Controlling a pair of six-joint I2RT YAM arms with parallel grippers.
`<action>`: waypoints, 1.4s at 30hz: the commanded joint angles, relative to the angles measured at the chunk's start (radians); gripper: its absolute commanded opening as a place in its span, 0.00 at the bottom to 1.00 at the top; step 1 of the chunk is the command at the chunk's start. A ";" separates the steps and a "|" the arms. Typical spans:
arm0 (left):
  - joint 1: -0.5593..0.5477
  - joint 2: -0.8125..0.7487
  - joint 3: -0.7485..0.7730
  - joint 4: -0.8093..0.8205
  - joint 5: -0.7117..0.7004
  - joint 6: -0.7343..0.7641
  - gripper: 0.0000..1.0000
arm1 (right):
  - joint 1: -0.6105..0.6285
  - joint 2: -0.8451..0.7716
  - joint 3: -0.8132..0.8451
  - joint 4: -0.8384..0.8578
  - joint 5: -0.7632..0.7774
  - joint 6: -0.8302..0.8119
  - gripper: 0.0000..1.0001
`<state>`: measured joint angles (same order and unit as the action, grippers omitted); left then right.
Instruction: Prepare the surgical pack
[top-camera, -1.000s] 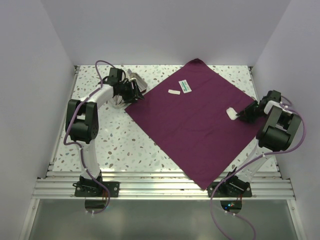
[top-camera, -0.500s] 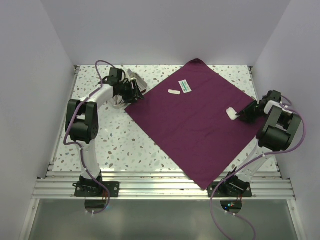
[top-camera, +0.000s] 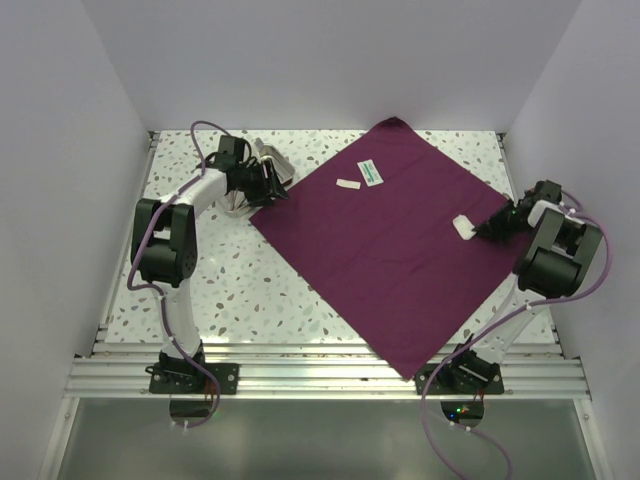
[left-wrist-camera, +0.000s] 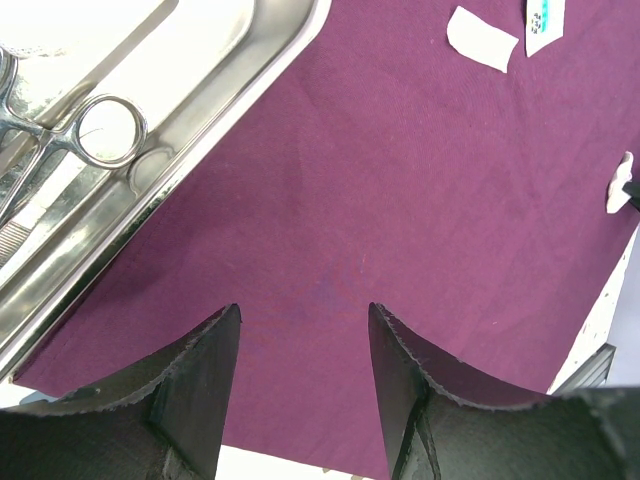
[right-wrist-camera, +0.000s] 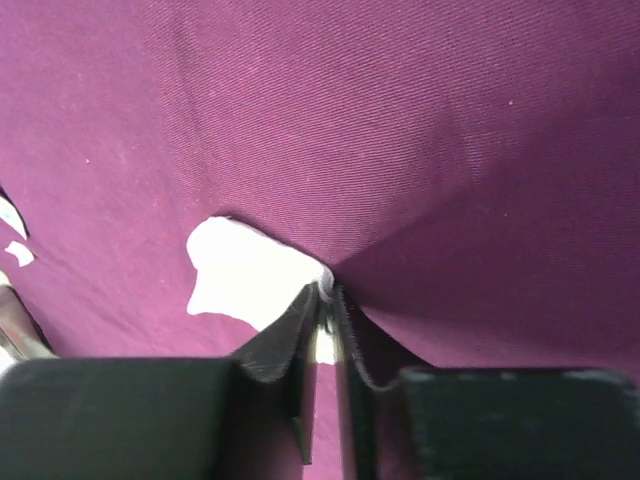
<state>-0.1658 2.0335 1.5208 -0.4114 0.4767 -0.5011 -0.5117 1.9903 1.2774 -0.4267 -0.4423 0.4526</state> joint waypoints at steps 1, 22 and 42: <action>0.006 -0.013 0.006 0.017 0.020 0.007 0.58 | 0.004 0.010 0.025 0.028 -0.013 0.001 0.12; -0.055 -0.172 -0.316 0.491 0.362 -0.333 0.68 | 0.149 -0.445 -0.259 0.095 -0.154 0.322 0.00; -0.327 -0.590 -0.651 0.773 0.022 -1.033 0.80 | 0.668 -0.728 -0.398 0.399 -0.104 0.805 0.00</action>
<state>-0.4717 1.4849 0.8680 0.3347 0.5991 -1.4239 0.1360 1.3109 0.8917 -0.1307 -0.5774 1.1374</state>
